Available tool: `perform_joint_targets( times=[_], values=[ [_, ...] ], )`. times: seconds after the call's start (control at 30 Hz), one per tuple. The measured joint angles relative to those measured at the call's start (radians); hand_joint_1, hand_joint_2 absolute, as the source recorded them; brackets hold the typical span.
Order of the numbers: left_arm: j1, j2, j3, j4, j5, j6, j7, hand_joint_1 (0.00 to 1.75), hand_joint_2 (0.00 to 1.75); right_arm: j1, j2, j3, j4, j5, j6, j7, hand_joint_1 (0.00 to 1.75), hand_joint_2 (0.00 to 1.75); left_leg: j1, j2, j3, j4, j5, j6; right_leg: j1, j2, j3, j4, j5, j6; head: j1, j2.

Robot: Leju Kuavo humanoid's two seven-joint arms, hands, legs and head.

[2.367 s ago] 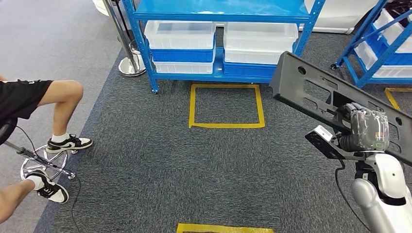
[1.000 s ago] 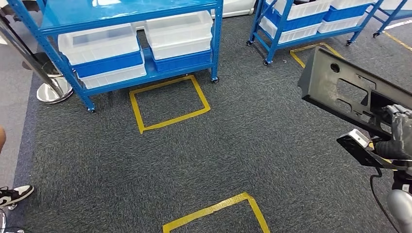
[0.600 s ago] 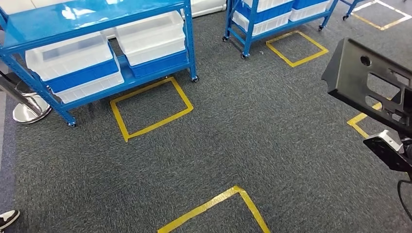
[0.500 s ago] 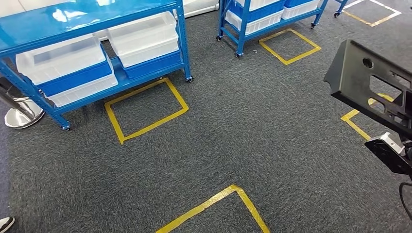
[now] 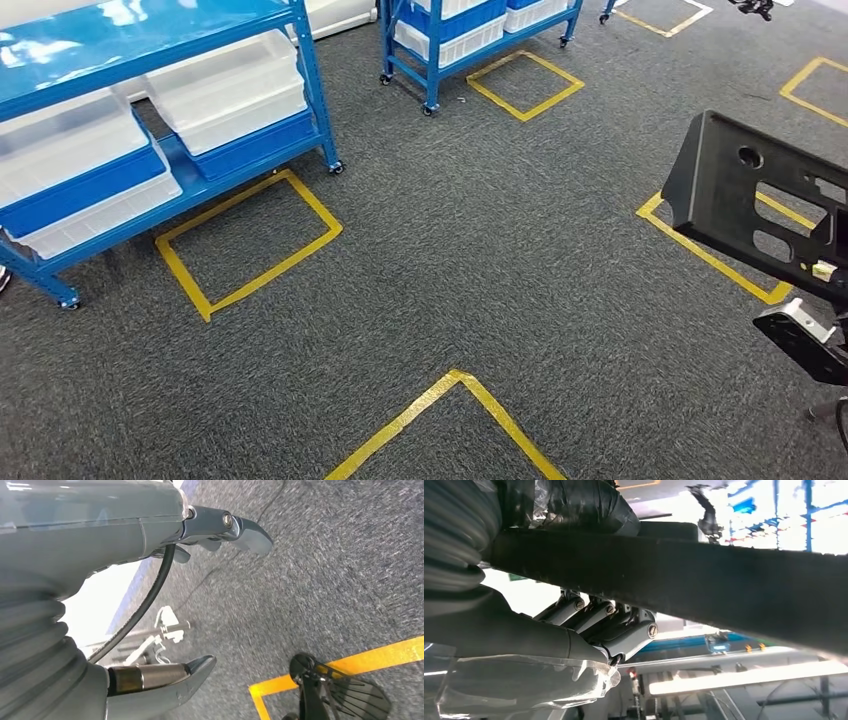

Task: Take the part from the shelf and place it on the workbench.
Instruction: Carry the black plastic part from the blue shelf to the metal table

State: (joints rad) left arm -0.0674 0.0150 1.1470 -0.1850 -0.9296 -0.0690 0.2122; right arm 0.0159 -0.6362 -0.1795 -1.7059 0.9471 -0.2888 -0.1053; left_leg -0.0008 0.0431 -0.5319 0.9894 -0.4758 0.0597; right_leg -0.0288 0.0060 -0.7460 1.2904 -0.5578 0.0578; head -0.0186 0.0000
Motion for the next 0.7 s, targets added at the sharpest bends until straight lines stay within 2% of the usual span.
perform_joint_targets(
  times=[0.03,0.07,0.1,0.13,0.17,0.2,0.27,0.3,0.33,0.4,0.43,0.47,0.5,0.53,0.57,0.63,0.67,0.7],
  values=[
    [0.000,0.000,0.000,0.000,-0.001,0.000,0.000,0.00,1.75,0.006,0.000,-0.001,-0.001,0.000,0.000,0.000,1.75,1.75,0.000,0.012,0.000,0.002,-0.002,-0.002,-0.002,-0.005,0.016,-0.023,0.018,0.002,0.000,0.000],
    [0.000,0.000,0.000,0.000,-0.001,-0.001,0.000,0.00,1.75,0.009,0.000,-0.003,-0.003,0.000,0.000,0.000,1.75,1.75,0.000,0.025,0.000,0.005,-0.005,-0.005,-0.003,-0.017,0.052,-0.083,0.049,0.003,0.000,0.000],
    [-0.001,0.000,0.000,0.000,-0.002,-0.002,0.000,0.00,1.75,0.011,0.000,-0.006,-0.007,0.000,0.000,0.001,1.75,1.75,-0.001,0.036,0.001,0.009,-0.008,-0.009,-0.002,-0.039,0.092,-0.155,0.073,0.001,0.000,0.000],
    [-0.001,0.000,0.000,0.000,-0.003,-0.002,0.000,0.00,1.75,0.013,0.000,-0.010,-0.012,0.000,0.000,0.002,1.75,1.75,-0.003,0.046,0.001,0.014,-0.014,-0.015,0.001,-0.057,0.125,-0.215,0.092,-0.003,0.000,0.000],
    [-0.001,0.000,0.000,0.000,-0.004,-0.003,0.000,0.00,1.75,0.017,0.000,-0.014,-0.017,0.001,0.000,0.003,1.75,1.75,-0.006,0.055,0.002,0.018,-0.018,-0.020,0.004,-0.069,0.145,-0.252,0.100,-0.009,-0.001,0.000],
    [-0.002,0.000,0.000,0.000,-0.006,-0.003,0.000,0.00,1.75,0.022,0.000,-0.019,-0.022,0.002,-0.001,0.005,1.75,1.75,-0.008,0.063,0.004,0.020,-0.022,-0.026,0.007,-0.071,0.149,-0.263,0.100,-0.016,-0.001,0.000],
    [-0.003,-0.001,0.000,0.000,-0.010,-0.003,0.000,0.00,1.75,0.037,0.000,-0.030,-0.031,0.003,-0.001,0.006,1.75,1.75,-0.008,0.080,0.009,0.019,-0.027,-0.037,0.008,-0.047,0.147,-0.263,0.104,-0.030,-0.001,0.000],
    [-0.003,-0.001,0.000,0.000,-0.012,-0.003,0.000,0.00,1.75,0.042,0.000,-0.035,-0.035,0.006,-0.001,0.007,1.75,1.75,-0.006,0.071,0.009,0.025,-0.035,-0.044,0.007,-0.036,0.147,-0.267,0.106,-0.036,-0.001,0.000],
    [-0.003,-0.001,0.000,0.000,-0.014,-0.003,-0.002,0.00,1.75,0.045,0.002,-0.038,-0.038,0.011,-0.001,0.007,1.75,1.75,-0.004,0.050,0.002,0.047,-0.053,-0.049,0.004,-0.025,0.147,-0.270,0.109,-0.044,-0.002,0.000],
    [-0.002,-0.001,0.000,0.000,-0.015,-0.003,-0.005,0.00,1.75,0.037,0.010,-0.040,-0.040,0.038,0.000,0.009,1.75,1.75,0.001,-0.011,-0.043,0.150,-0.116,-0.057,0.002,-0.006,0.143,-0.273,0.115,-0.054,-0.002,0.000],
    [0.000,-0.001,0.001,0.000,-0.014,-0.003,-0.007,0.00,1.75,0.027,0.018,-0.038,-0.038,0.059,0.001,0.012,1.75,1.75,0.001,-0.028,-0.077,0.221,-0.149,-0.058,0.002,0.006,0.140,-0.272,0.116,-0.057,-0.002,0.000],
    [0.001,-0.001,0.001,0.000,-0.013,-0.003,-0.009,0.00,1.75,0.017,0.028,-0.033,-0.036,0.079,0.001,0.016,1.75,1.75,0.002,-0.035,-0.106,0.279,-0.168,-0.058,0.003,0.020,0.136,-0.270,0.117,-0.058,-0.002,0.000],
    [0.001,0.000,0.001,0.000,-0.012,-0.003,-0.010,0.00,1.75,0.008,0.038,-0.026,-0.032,0.096,0.002,0.021,1.75,1.75,0.002,-0.037,-0.122,0.307,-0.168,-0.058,0.003,0.033,0.134,-0.268,0.118,-0.059,-0.002,0.000],
    [0.002,0.000,0.001,0.000,-0.012,-0.003,-0.010,0.00,1.75,0.000,0.046,-0.018,-0.029,0.108,0.002,0.025,1.75,1.75,0.002,-0.039,-0.119,0.295,-0.147,-0.057,0.003,0.047,0.133,-0.266,0.118,-0.059,-0.002,0.000],
    [0.002,0.000,0.001,0.000,-0.012,-0.003,-0.011,0.00,1.75,-0.005,0.052,-0.012,-0.026,0.113,0.002,0.027,1.75,1.75,0.002,-0.044,-0.097,0.244,-0.111,-0.055,0.003,0.060,0.132,-0.263,0.118,-0.059,-0.002,0.000],
    [0.001,0.001,0.001,0.000,-0.010,-0.003,-0.011,0.00,1.75,-0.015,0.061,-0.002,-0.022,0.119,0.002,0.030,1.75,1.75,0.004,-0.090,-0.039,0.107,-0.045,-0.048,0.003,0.082,0.129,-0.257,0.118,-0.054,-0.002,0.000],
    [0.001,0.002,0.001,0.000,-0.010,-0.003,-0.012,0.00,1.75,-0.019,0.065,0.001,-0.020,0.120,0.002,0.031,1.75,1.75,0.004,-0.111,-0.020,0.061,-0.028,-0.045,0.003,0.093,0.125,-0.255,0.119,-0.049,-0.002,0.000],
    [0.001,0.003,0.001,0.000,-0.009,-0.003,-0.012,0.00,1.75,-0.024,0.067,0.004,-0.019,0.121,0.002,0.031,1.75,1.75,0.004,-0.126,-0.011,0.038,-0.023,-0.042,0.002,0.104,0.120,-0.254,0.122,-0.043,-0.001,0.000]
  ],
)
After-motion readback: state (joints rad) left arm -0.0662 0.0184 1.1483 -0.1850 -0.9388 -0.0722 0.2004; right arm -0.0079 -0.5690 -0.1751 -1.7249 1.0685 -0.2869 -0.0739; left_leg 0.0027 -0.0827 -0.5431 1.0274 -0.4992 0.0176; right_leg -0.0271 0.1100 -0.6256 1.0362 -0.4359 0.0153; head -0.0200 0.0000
